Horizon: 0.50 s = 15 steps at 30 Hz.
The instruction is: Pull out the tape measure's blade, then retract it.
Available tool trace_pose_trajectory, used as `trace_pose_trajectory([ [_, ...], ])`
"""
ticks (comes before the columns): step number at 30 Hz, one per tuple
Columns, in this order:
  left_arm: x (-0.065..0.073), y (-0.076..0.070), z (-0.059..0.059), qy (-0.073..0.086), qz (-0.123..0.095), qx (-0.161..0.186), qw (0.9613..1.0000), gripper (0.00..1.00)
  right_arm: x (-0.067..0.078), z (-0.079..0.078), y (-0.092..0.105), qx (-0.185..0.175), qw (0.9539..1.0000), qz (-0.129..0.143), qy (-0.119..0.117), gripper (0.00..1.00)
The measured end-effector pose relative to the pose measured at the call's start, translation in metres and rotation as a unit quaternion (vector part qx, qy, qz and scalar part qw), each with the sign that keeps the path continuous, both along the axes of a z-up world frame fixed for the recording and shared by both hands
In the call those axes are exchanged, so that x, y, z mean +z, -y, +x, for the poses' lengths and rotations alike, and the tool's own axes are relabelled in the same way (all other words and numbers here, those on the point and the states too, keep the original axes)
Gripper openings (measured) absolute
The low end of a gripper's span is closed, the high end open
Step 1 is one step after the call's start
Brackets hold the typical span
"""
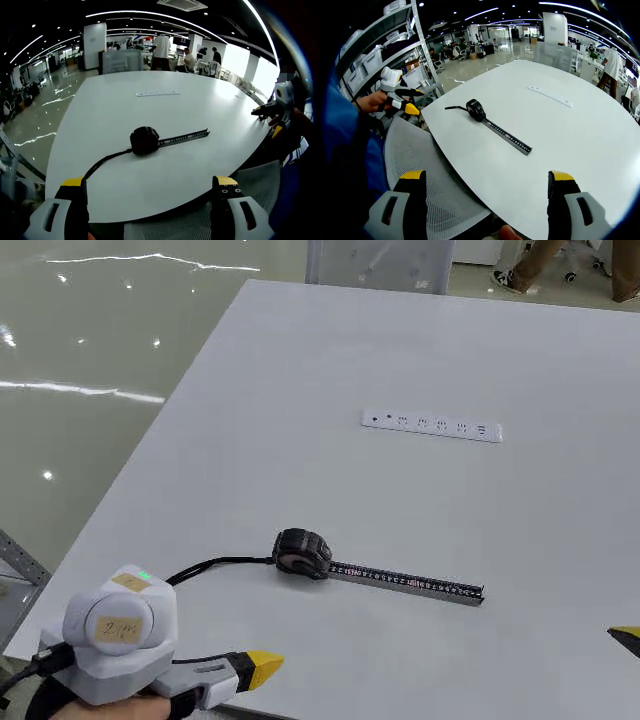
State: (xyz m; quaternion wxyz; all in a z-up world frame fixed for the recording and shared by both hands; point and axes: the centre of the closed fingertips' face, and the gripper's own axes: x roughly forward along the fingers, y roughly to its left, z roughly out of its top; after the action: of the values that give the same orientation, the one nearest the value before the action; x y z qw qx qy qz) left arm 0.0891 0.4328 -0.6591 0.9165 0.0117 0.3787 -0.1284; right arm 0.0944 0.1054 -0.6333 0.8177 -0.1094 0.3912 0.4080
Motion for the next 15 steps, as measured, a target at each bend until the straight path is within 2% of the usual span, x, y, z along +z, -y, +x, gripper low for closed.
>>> trace_pose_trajectory([
  [9, -0.012, 0.004, 0.016, -0.008, -0.003, 0.011, 0.9999, 1.00, -0.010, 0.007, -0.002, 0.019, 0.9997, -0.011, -0.004, 0.97],
  [15, -0.018, 0.011, 0.027, -0.009, -0.011, 0.011, 0.9998, 1.00, -0.026, 0.014, 0.003, 0.025, 0.9990, -0.037, -0.006, 0.95],
])
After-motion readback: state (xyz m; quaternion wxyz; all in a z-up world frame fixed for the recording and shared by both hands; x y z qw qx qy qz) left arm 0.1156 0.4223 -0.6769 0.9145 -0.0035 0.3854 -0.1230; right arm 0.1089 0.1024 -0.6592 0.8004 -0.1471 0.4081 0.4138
